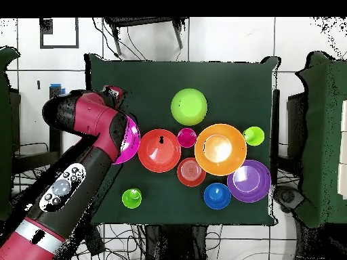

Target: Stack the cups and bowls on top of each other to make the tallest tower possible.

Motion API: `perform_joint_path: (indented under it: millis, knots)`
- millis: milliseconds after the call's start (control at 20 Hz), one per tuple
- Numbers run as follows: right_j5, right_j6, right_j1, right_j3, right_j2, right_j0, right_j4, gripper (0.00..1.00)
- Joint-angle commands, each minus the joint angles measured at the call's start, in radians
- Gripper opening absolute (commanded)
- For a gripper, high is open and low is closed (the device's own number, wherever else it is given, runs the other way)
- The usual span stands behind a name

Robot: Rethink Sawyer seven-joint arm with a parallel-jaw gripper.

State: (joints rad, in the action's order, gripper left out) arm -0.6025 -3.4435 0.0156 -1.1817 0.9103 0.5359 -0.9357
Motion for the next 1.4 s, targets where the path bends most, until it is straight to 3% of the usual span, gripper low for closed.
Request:
perform_joint_path:
  millis: [50,1400]
  knots:
    - [0.06,-0.023,-0.067,-0.049,-0.146,0.001,0.095,1.0]
    - [0.07,0.052,-0.031,-0.07,-0.248,-0.032,0.095,1.0]
